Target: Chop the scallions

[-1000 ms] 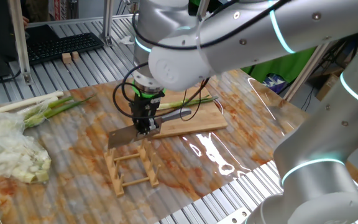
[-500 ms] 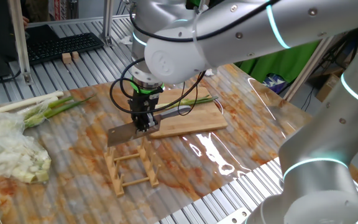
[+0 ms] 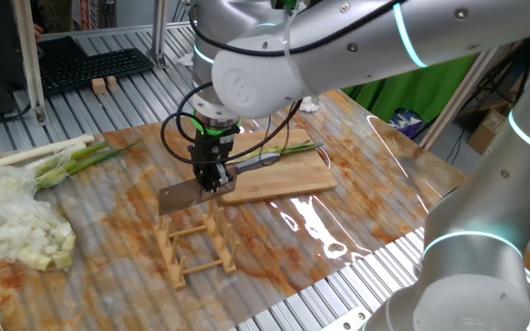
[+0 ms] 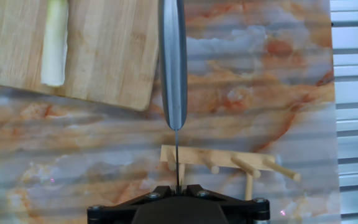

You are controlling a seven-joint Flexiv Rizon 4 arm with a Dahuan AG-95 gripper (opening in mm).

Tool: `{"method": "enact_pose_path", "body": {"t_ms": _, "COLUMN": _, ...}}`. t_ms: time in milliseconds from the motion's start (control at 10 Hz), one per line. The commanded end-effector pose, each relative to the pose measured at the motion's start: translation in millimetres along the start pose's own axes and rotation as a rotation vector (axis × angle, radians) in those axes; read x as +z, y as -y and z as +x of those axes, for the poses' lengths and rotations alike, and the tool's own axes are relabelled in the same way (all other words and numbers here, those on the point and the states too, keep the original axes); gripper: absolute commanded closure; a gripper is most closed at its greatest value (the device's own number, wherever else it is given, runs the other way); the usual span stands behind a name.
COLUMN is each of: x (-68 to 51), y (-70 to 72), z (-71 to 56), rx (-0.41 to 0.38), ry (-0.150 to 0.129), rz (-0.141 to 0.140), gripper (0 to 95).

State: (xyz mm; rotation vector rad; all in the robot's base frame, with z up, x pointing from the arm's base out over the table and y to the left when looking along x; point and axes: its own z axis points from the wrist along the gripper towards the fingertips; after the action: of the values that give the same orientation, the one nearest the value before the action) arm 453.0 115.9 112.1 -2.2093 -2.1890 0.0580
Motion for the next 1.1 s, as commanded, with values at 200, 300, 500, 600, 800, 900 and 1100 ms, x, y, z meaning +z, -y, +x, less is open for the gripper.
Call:
{"method": "enact_pose_path", "body": {"t_ms": 200, "x": -3.5, "y": -1.2, "z": -0.7, "rx": -0.007, "ry": 0.001, "rz": 0.006, "gripper": 95.0}}
{"method": "enact_pose_path", "body": {"t_ms": 300, "x": -4.0, "y": -1.6, "z": -0.8, "rx": -0.009, "ry": 0.001, "rz": 0.007, "gripper": 95.0}}
{"method": "enact_pose_path", "body": {"t_ms": 500, "x": -5.9, "y": -2.4, "z": -1.7, "rx": -0.015, "ry": 0.003, "rz": 0.013, "gripper": 95.0}}
{"method": "enact_pose_path", "body": {"t_ms": 600, "x": -7.3, "y": -2.6, "z": -2.5, "rx": -0.023, "ry": 0.003, "rz": 0.017, "gripper": 95.0}}
{"method": "enact_pose_path", "body": {"t_ms": 800, "x": -9.8, "y": -3.7, "z": -3.6, "rx": -0.031, "ry": 0.003, "rz": 0.027, "gripper": 95.0}}
{"method": "enact_pose_path", "body": {"t_ms": 900, "x": -11.5, "y": -4.4, "z": -4.4, "rx": -0.041, "ry": 0.005, "rz": 0.04, "gripper": 95.0}}
{"method": "enact_pose_path", "body": {"t_ms": 1100, "x": -14.6, "y": -6.5, "z": -5.7, "rx": -0.056, "ry": 0.006, "rz": 0.058, "gripper": 95.0}}
